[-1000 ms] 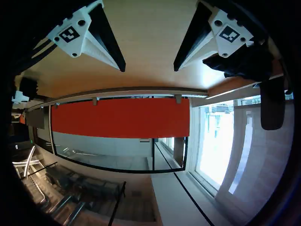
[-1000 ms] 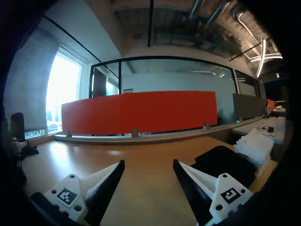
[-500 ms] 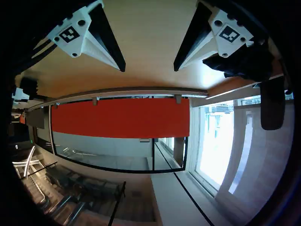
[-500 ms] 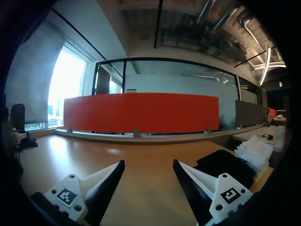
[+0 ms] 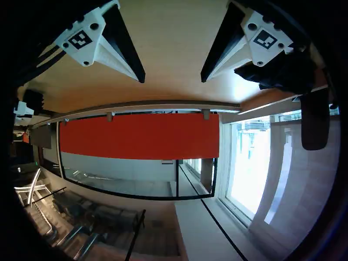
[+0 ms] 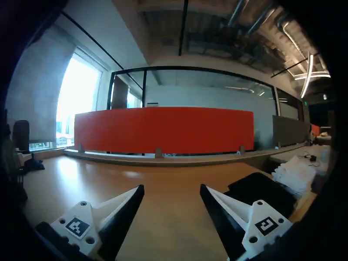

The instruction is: Fold towel

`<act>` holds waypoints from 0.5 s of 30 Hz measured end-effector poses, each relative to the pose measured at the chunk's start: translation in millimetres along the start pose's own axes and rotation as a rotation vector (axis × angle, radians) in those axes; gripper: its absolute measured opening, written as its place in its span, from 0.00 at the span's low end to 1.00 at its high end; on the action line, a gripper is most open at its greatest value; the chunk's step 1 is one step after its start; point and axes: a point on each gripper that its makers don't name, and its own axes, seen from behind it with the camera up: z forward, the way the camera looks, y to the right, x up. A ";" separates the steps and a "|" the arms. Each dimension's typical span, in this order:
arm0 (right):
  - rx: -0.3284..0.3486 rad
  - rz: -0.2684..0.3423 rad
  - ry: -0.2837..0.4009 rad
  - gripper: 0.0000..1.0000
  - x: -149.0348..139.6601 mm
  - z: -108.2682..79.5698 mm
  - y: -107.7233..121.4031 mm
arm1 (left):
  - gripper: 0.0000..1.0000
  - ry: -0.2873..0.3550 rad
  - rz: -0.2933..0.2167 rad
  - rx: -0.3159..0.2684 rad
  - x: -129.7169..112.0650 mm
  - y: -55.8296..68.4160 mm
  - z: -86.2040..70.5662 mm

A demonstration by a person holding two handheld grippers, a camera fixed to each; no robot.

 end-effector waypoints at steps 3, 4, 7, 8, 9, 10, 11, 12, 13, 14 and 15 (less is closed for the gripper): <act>0.000 0.000 0.000 1.00 0.3 0.3 -0.3 | 0.95 0.000 0.000 0.000 0.1 -0.2 0.1; 0.000 0.000 0.000 1.00 0.2 0.4 -0.3 | 0.95 0.000 0.000 0.000 0.3 -0.1 0.2; 0.000 0.000 0.000 0.99 -0.1 0.5 -0.4 | 0.95 0.000 0.000 0.000 0.7 0.0 0.2; -0.001 0.000 0.000 0.99 -0.1 0.5 -0.4 | 0.95 0.000 0.000 0.000 0.8 -0.1 0.2; -0.001 0.000 0.000 0.99 0.0 0.4 -0.4 | 0.95 0.000 0.000 0.000 0.9 -0.1 0.1; -0.001 0.000 0.000 0.99 0.0 0.4 -0.3 | 0.95 0.000 0.000 0.000 0.9 -0.2 0.1; 0.000 0.000 0.000 0.99 0.1 0.4 -0.3 | 0.95 -0.001 0.000 0.000 0.9 -0.2 0.1; 0.000 0.000 0.000 1.00 0.2 0.4 -0.3 | 0.95 -0.001 0.000 0.000 1.0 -0.3 0.2; 0.000 0.000 0.000 1.00 0.2 0.4 -0.1 | 0.95 -0.001 0.000 0.000 1.0 -0.4 0.2; 0.000 0.000 0.000 0.99 0.3 0.4 0.1 | 0.95 -0.001 0.000 0.000 1.1 -0.6 0.3; 0.000 0.000 0.000 0.99 0.3 0.4 0.2 | 0.95 -0.001 0.000 0.000 1.1 -0.8 0.3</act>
